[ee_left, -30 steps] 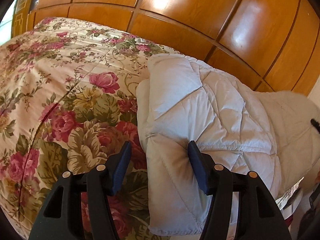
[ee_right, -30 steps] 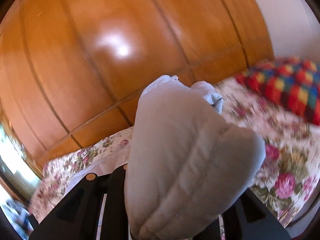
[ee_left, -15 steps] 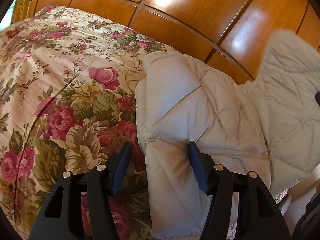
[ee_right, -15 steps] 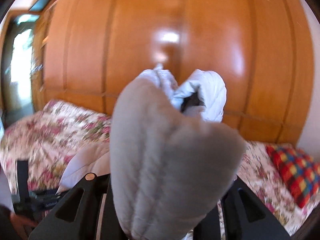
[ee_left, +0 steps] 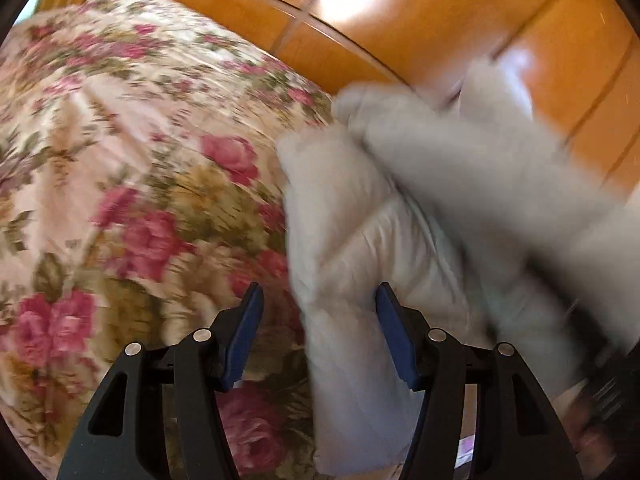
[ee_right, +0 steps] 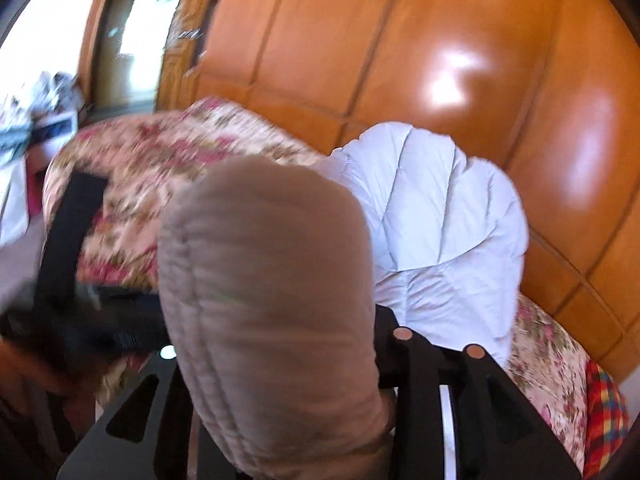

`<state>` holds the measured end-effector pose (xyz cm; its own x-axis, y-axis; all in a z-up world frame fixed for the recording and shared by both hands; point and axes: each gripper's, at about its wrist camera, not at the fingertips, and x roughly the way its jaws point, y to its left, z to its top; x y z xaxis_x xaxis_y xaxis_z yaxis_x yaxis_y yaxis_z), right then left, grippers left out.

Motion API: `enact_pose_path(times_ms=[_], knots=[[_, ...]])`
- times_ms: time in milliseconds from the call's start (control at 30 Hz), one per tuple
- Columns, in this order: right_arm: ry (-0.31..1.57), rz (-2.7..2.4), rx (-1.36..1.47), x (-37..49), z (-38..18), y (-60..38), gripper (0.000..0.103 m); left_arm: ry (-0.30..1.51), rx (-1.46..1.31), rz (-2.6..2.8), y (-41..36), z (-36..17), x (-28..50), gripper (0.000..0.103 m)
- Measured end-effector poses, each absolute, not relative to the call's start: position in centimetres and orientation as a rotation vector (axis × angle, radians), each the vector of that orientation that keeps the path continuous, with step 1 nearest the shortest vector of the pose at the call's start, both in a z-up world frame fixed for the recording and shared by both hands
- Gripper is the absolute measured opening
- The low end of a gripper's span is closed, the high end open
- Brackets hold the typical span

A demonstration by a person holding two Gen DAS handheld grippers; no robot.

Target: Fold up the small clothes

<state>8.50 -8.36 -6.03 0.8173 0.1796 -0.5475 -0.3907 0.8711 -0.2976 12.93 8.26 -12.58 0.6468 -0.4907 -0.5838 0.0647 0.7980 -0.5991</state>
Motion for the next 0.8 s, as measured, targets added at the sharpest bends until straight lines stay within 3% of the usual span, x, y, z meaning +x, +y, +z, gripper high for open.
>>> enact_pose_path(times_ms=[233, 500, 567, 633, 667, 733, 800], knots=[[0.576, 0.402, -0.463, 8.2, -9.1, -6.8, 0.055, 0.750, -0.788, -0.341, 13.5, -10.7, 12.9, 0.058], [0.590, 0.480, -0.522, 7.5, -10.8, -7.2, 0.064, 0.819, -0.638, -0.536, 8.6, -6.8, 17.0, 0.058], [0.585, 0.484, -0.544, 7.1, -11.2, -7.6, 0.066, 0.829, -0.583, -0.526, 7.2, -6.0, 17.6, 0.068], [0.582, 0.484, -0.542, 6.8, -11.3, -8.3, 0.066, 0.862, -0.487, -0.500, 5.5, -5.6, 18.5, 0.068], [0.581, 0.486, -0.534, 6.7, -11.3, -8.7, 0.066, 0.865, -0.455, -0.482, 5.0, -5.5, 18.7, 0.062], [0.577, 0.490, -0.522, 7.0, -11.2, -8.8, 0.066, 0.858, -0.399, -0.456, 4.2, -5.4, 18.9, 0.041], [0.557, 0.511, -0.495, 6.6, -10.5, -9.7, 0.066, 0.831, -0.382, -0.441, 4.3, -5.2, 18.7, 0.032]])
